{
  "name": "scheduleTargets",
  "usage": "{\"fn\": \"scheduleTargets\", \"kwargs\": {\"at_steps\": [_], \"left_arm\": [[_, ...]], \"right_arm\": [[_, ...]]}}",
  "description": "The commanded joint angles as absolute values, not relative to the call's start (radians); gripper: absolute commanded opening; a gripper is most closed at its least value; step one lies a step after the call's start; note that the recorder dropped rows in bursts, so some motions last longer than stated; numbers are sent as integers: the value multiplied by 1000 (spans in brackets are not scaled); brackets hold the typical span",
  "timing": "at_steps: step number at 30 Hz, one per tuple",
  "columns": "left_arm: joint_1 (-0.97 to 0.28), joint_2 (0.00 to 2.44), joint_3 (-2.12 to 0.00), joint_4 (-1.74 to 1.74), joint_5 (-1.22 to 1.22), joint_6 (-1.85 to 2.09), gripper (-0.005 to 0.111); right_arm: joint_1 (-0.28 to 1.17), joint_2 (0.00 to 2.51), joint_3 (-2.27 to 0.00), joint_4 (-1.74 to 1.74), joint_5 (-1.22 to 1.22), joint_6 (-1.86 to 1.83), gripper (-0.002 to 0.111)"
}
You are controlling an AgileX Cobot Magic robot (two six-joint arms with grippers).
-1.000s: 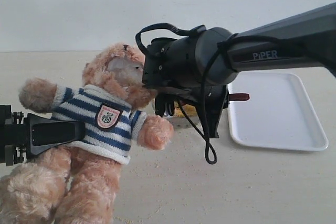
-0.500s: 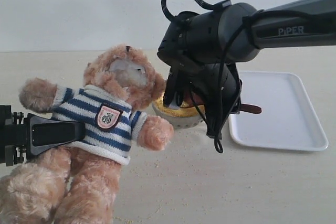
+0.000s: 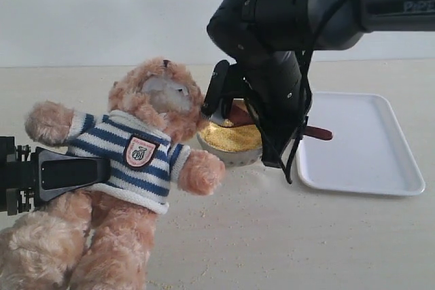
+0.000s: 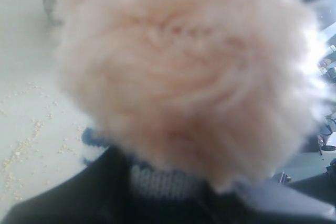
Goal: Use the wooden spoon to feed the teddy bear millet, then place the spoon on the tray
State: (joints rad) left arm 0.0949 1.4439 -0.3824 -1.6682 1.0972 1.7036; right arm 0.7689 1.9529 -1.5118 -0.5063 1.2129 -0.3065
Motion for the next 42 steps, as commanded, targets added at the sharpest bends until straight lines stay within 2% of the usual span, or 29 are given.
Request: {"fn": "scheduleTargets", "kwargs": {"at_steps": [1, 10, 19, 34, 42], "left_arm": [[97, 1445, -382, -1677, 1145, 1706, 5], [97, 1445, -382, -1671, 1187, 1706, 5], [99, 1445, -382, -1682, 1148, 1706, 5], [116, 1445, -382, -1744, 1035, 1706, 5], [159, 1445, -382, -1723, 1075, 1688, 5]], "right_arm": [[764, 1892, -1517, -480, 1221, -323, 0], [683, 1823, -1517, -261, 1221, -326, 0], [608, 1755, -1517, -208, 1221, -332, 0], [619, 1681, -1513, -83, 1221, -372, 0], [744, 1675, -1513, -102, 1221, -379, 0]]}}
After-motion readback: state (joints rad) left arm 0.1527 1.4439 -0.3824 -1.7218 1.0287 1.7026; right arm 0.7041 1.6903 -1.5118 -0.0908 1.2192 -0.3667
